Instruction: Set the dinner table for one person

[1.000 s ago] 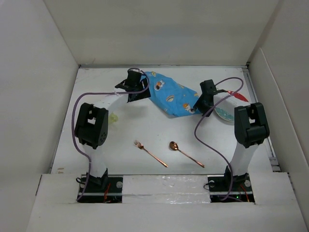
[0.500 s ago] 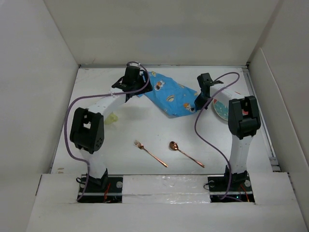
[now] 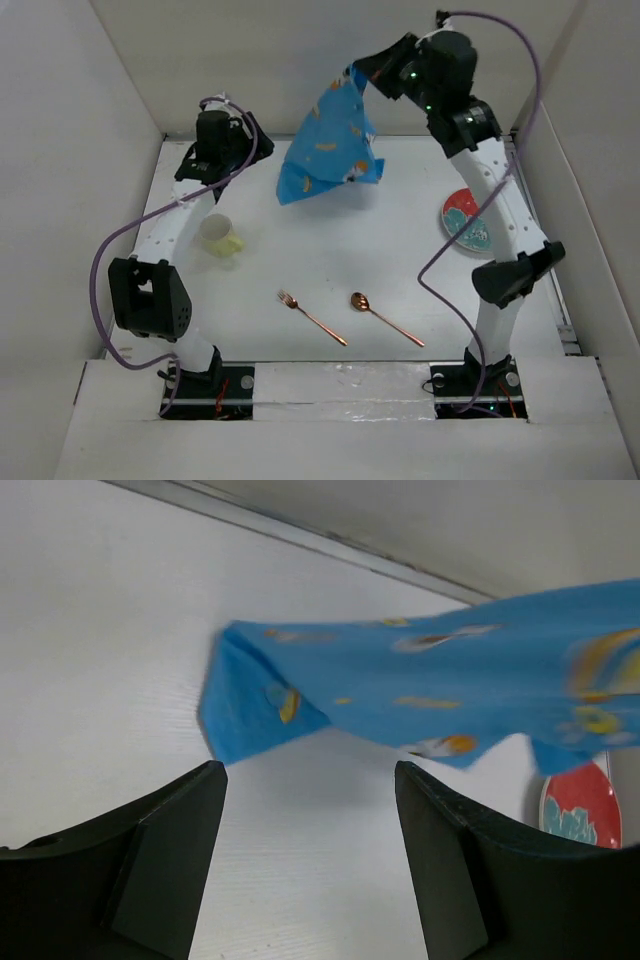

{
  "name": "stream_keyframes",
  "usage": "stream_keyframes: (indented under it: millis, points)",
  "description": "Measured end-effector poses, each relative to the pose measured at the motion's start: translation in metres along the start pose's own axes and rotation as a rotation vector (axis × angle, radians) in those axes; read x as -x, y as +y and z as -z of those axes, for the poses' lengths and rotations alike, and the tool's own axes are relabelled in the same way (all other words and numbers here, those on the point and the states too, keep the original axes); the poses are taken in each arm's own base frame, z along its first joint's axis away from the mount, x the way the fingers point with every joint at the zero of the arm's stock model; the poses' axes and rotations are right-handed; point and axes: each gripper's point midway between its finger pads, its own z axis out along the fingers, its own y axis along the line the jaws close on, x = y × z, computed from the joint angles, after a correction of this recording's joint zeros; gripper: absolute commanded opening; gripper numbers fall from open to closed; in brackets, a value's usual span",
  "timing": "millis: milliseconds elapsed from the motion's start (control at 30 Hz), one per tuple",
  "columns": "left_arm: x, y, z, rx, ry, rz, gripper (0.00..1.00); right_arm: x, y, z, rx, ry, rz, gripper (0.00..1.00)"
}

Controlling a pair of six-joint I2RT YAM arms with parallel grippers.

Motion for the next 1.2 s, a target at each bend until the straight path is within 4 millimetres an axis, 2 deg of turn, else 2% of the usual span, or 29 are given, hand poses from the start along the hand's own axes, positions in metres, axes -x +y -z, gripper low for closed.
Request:
stream_keyframes:
  millis: [67, 100, 133, 200, 233, 300, 367, 500, 533, 600, 667, 700, 767, 867, 933, 1000, 1133, 1200]
  points:
    - [0.017, 0.013, 0.009, 0.018, -0.031, 0.018, 0.65, 0.035, 0.053, 0.037, 0.159, -0.076, -0.012, 0.0]
    - [0.022, 0.018, 0.013, 0.024, -0.043, 0.024, 0.65, 0.052, 0.07, 0.057, 0.213, -0.106, -0.021, 0.0]
    - [0.026, 0.021, 0.016, 0.029, -0.05, 0.028, 0.65, 0.067, 0.078, 0.073, 0.251, -0.139, -0.025, 0.0]
    - [0.028, 0.02, 0.021, 0.027, -0.05, 0.023, 0.66, 0.097, 0.07, 0.104, 0.264, -0.212, -0.032, 0.0]
    - [0.026, 0.016, 0.023, 0.023, -0.041, 0.013, 0.67, 0.109, 0.055, 0.115, 0.239, -0.243, -0.038, 0.0]
    - [0.018, 0.002, 0.025, 0.007, -0.019, -0.022, 0.66, 0.123, 0.011, 0.124, 0.154, -0.289, -0.052, 0.0]
    - [0.003, -0.015, 0.026, -0.02, 0.019, -0.063, 0.67, 0.118, -0.046, 0.121, 0.035, -0.294, -0.078, 0.0]
    - [-0.042, -0.048, 0.03, -0.065, 0.121, -0.161, 0.63, 0.059, -0.166, 0.091, -0.231, -0.162, -0.143, 0.0]
    - [-0.056, -0.056, 0.03, -0.073, 0.149, -0.19, 0.55, 0.042, -0.192, 0.086, -0.293, -0.12, -0.156, 0.0]
    - [-0.086, -0.071, 0.03, -0.09, 0.206, -0.246, 0.48, 0.019, -0.232, 0.082, -0.392, -0.058, -0.174, 0.0]
    - [-0.125, -0.082, 0.029, -0.103, 0.274, -0.301, 0.47, 0.008, -0.254, 0.08, -0.449, -0.025, -0.173, 0.0]
    - [-0.145, -0.085, 0.029, -0.105, 0.31, -0.324, 0.49, 0.006, -0.257, 0.079, -0.458, -0.018, -0.167, 0.0]
    - [-0.185, -0.085, 0.03, -0.107, 0.389, -0.358, 0.64, 0.009, -0.258, 0.08, -0.458, -0.017, -0.147, 0.0]
    - [-0.223, -0.063, 0.023, -0.061, 0.466, -0.339, 0.75, 0.015, -0.251, 0.081, -0.439, -0.024, -0.117, 0.0]
    - [-0.232, -0.045, 0.011, -0.019, 0.485, -0.28, 0.77, 0.016, -0.245, 0.083, -0.424, -0.023, -0.1, 0.0]
    - [-0.23, -0.031, -0.007, 0.014, 0.48, -0.196, 0.77, 0.017, -0.238, 0.086, -0.406, -0.021, -0.082, 0.0]
    - [-0.22, -0.01, -0.041, 0.063, 0.435, -0.04, 0.77, 0.023, -0.218, 0.097, -0.366, -0.034, -0.034, 0.0]
    - [-0.224, -0.005, -0.054, 0.086, 0.438, 0.009, 0.77, 0.028, -0.206, 0.103, -0.34, -0.039, -0.01, 0.0]
